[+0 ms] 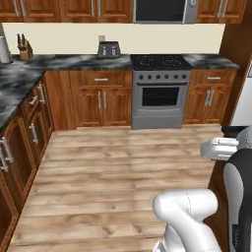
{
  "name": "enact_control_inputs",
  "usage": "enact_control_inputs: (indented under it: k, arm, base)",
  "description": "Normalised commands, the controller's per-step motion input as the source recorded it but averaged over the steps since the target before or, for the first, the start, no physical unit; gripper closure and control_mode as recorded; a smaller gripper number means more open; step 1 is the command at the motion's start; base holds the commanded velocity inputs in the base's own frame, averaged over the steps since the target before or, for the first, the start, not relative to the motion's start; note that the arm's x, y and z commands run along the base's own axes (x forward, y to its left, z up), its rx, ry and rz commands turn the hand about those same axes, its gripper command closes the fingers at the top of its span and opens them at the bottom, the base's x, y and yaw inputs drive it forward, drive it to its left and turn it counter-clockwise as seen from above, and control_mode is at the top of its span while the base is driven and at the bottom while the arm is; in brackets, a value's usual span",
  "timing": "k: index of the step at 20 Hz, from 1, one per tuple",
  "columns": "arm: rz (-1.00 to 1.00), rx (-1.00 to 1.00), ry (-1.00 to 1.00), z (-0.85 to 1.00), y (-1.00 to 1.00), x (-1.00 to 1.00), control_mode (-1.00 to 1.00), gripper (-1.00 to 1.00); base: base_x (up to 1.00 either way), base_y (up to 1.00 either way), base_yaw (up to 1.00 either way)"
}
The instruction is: Pick the juice, can, bottled drink from the counter and place them in the open cabinet.
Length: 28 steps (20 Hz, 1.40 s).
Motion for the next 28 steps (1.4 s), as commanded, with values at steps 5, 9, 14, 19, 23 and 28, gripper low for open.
enact_control_inputs:
  k: [5, 9, 14, 19, 23, 28]
  arm:
    - [0.0, 0.0, 0.0, 0.0, 0.0, 0.0, 1.0, -1.0]
    - [0.0, 0.0, 0.0, 0.0, 0.0, 0.0, 1.0, -1.0]
    - [0.0, 0.0, 0.0, 0.0, 0.0, 0.0, 1.0, -1.0]
    - [0.0, 0.0, 0.0, 0.0, 0.0, 0.0, 1.0, -1.0]
    - [0.0, 0.0, 0.0, 0.0, 0.0, 0.0, 1.0, -1.0]
    - [0.0, 0.0, 0.0, 0.0, 0.0, 0.0, 1.0, -1.0]
  base:
    - [0.99, -0.12, -0.22]
    - [0.96, -0.06, -0.25]
    - [0.78, -0.19, -0.34]
    - [0.51, -0.29, -0.47]
    - [0.29, -0.28, -0.55]
    - [0.14, -0.13, -0.6]
